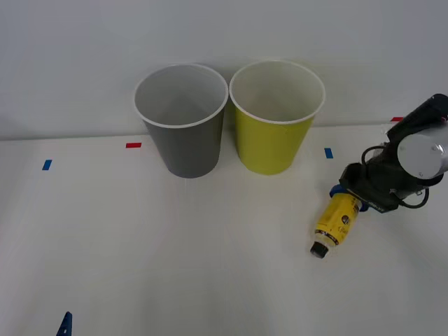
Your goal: Put cans in the gray bin and PET bottles in the light green bin.
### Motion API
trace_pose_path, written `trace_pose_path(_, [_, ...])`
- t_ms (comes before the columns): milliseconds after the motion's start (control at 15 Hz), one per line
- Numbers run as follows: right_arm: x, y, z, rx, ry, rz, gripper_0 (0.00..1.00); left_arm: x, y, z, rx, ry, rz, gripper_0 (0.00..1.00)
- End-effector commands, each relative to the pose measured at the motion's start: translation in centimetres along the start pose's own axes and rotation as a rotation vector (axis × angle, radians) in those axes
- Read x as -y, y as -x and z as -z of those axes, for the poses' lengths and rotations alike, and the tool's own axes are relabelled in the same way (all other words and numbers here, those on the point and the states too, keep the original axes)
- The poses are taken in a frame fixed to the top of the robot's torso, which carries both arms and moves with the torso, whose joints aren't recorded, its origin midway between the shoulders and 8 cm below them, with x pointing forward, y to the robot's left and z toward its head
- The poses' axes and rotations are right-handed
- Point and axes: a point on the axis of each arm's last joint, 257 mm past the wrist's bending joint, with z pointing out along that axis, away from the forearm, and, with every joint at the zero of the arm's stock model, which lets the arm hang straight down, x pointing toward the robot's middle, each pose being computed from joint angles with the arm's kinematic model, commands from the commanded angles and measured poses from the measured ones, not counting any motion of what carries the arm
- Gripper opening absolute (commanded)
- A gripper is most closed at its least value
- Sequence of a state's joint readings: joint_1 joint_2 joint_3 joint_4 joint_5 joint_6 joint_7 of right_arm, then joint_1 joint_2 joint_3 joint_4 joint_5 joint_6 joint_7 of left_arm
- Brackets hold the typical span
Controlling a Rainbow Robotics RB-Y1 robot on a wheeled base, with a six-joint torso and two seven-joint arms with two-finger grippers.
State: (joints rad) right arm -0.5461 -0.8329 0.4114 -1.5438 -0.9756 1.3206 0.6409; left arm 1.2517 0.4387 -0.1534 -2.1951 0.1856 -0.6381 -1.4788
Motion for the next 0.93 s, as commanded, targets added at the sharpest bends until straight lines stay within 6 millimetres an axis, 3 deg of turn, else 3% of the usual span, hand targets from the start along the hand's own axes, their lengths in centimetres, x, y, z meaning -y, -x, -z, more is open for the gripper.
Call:
trace_pose_path(67, [-0.4,0.0,2.0,0.060,0.035,0.136,0.04,0.0,0.0,0.0,0.000,0.000,0.000,1.00])
trace_pose_path(467, [-0.9,0.6,6.1,0.261,0.124,0.353,0.04,0.0,0.0,0.0,0.000,0.000,0.000,1.00])
trace_pose_path(933, [-3.8,2.1,14.3,0.578,0.212,0.549,0.04,0.0,0.0,0.0,0.000,0.000,0.000,1.00])
